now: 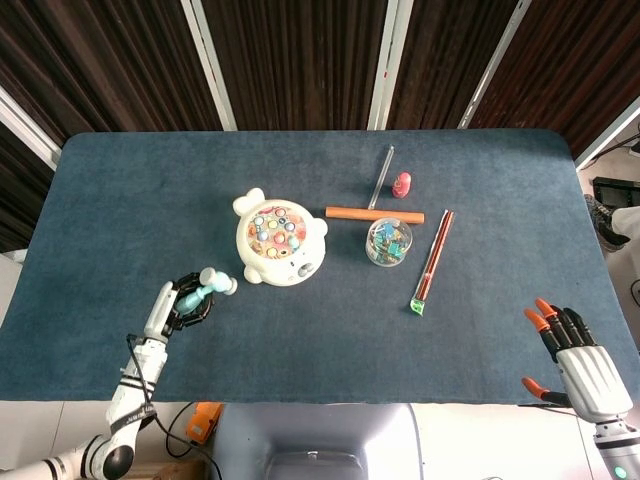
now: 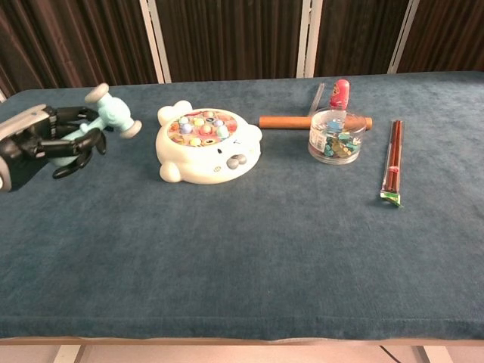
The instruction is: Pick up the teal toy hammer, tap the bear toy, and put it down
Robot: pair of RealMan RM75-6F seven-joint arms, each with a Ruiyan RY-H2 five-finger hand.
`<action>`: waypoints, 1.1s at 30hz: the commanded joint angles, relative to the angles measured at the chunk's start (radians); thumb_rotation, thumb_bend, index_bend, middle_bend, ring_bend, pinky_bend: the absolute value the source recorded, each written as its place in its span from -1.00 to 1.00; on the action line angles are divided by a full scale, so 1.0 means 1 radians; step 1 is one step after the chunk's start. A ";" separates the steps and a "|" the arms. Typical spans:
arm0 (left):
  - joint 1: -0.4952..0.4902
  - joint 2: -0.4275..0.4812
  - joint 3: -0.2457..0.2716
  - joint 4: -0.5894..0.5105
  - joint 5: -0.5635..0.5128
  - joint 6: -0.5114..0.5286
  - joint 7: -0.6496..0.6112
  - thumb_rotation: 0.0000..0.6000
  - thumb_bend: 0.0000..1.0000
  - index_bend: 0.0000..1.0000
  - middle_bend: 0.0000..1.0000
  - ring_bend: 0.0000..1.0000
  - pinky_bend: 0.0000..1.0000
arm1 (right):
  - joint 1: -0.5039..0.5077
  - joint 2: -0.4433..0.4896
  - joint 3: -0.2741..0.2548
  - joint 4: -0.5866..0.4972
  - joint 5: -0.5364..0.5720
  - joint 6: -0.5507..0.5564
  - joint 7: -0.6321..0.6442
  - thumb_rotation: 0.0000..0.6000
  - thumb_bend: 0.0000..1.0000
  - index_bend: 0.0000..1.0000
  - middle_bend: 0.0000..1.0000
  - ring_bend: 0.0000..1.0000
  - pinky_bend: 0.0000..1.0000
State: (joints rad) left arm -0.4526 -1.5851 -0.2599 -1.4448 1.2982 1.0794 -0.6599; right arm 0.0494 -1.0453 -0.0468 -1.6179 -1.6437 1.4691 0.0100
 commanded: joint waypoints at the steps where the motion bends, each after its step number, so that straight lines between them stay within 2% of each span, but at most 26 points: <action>1: -0.089 0.010 -0.080 -0.014 -0.096 -0.078 0.100 1.00 0.86 0.35 0.91 1.00 1.00 | -0.001 0.001 0.001 0.000 0.002 0.001 0.003 1.00 -0.35 -1.00 -1.00 -1.00 -1.00; 6: -0.193 -0.054 -0.148 0.063 -0.223 -0.128 0.272 1.00 0.86 0.35 0.91 1.00 1.00 | 0.001 0.006 0.004 0.001 0.011 -0.003 0.012 1.00 -0.35 -1.00 -1.00 -1.00 -1.00; 15: -0.369 -0.164 -0.224 0.235 -0.477 -0.226 0.515 1.00 0.86 0.35 0.91 1.00 1.00 | 0.005 0.017 0.013 0.001 0.029 -0.010 0.034 1.00 -0.35 -1.00 -1.00 -1.00 -1.00; 24: -0.460 -0.218 -0.248 0.402 -0.630 -0.311 0.610 1.00 0.87 0.36 0.91 1.00 1.00 | 0.000 0.030 0.012 0.007 0.027 0.000 0.065 1.00 -0.35 -1.00 -1.00 -1.00 -1.00; 33: -0.479 -0.233 -0.244 0.452 -0.655 -0.344 0.623 1.00 0.87 0.36 0.91 1.00 1.00 | -0.003 0.032 0.014 0.007 0.030 0.005 0.069 1.00 -0.35 -1.00 -1.00 -1.00 -1.00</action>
State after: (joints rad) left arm -0.9299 -1.8168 -0.5057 -0.9953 0.6444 0.7376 -0.0393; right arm 0.0466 -1.0136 -0.0325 -1.6106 -1.6135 1.4739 0.0790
